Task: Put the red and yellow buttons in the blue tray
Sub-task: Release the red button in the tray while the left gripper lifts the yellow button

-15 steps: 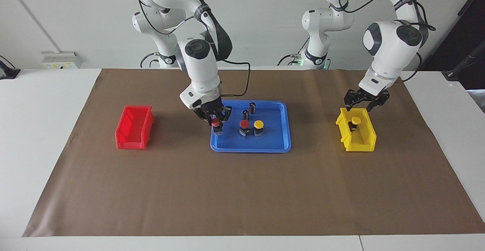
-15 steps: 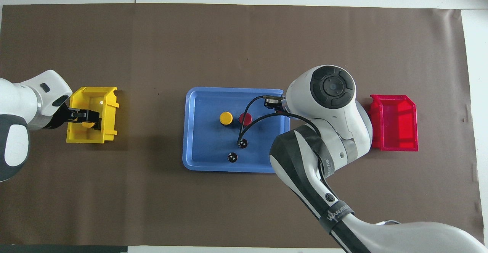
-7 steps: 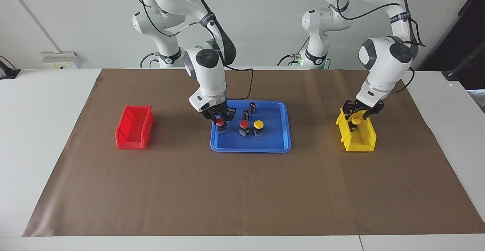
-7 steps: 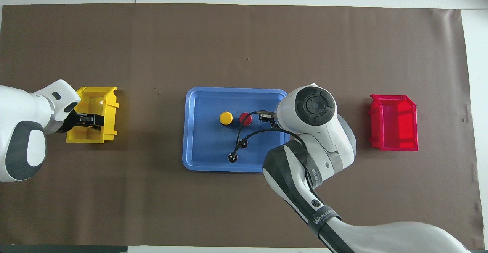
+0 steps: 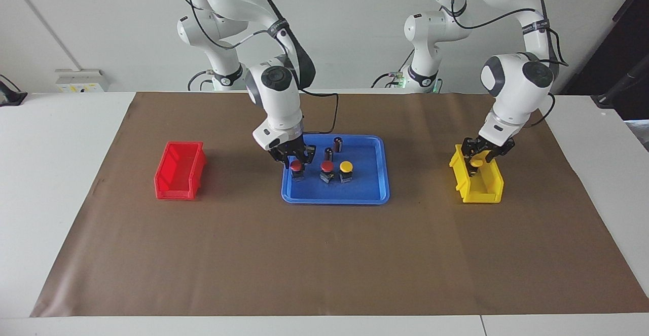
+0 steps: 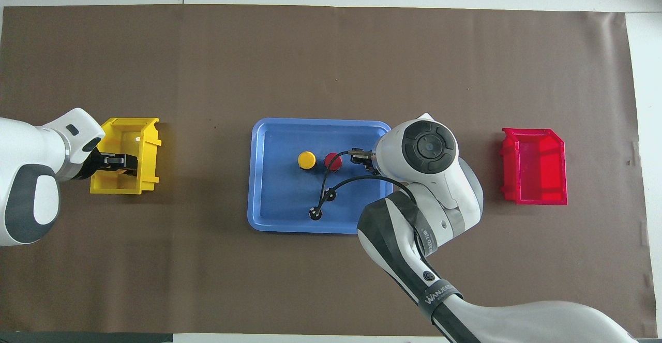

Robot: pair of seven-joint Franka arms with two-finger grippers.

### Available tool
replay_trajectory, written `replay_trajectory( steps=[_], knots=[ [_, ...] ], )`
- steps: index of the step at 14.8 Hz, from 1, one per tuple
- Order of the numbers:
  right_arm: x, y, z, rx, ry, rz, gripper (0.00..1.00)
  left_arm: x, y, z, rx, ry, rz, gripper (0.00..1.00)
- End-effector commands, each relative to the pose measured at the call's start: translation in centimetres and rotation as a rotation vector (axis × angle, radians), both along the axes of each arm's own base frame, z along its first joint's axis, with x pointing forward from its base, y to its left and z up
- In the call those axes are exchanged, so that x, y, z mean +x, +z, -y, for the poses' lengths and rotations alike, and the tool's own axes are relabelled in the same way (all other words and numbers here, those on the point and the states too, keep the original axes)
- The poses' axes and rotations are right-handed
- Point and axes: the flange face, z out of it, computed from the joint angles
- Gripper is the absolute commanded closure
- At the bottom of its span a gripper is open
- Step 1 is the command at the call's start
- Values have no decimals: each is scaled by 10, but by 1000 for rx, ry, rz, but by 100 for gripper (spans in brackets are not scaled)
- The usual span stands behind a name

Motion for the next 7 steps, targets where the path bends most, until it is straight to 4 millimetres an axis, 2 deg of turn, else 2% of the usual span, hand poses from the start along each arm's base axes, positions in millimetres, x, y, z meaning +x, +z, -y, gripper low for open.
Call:
replay_trajectory(
  steps=[1, 2, 3, 4, 6, 7],
  knots=[
    [22, 45, 14, -9, -33, -4, 0, 0, -3, -10, 1, -8, 13, 32],
    [35, 66, 34, -29, -56, -3, 0, -1, -4, -8, 1, -8, 10, 35],
    [47, 90, 56, -56, -69, -6, 0, 0, -7, -7, 1, -8, 6, 42],
    [57, 114, 78, -69, -73, -19, 0, 0, -9, -5, 1, -3, 4, 58],
    [66, 155, 119, -86, -51, -50, 0, 5, -3, -3, 0, 1, 19, 97],
    [65, 176, 147, -88, -59, -53, 0, 14, 4, -2, 0, 0, 13, 99]
  ],
)
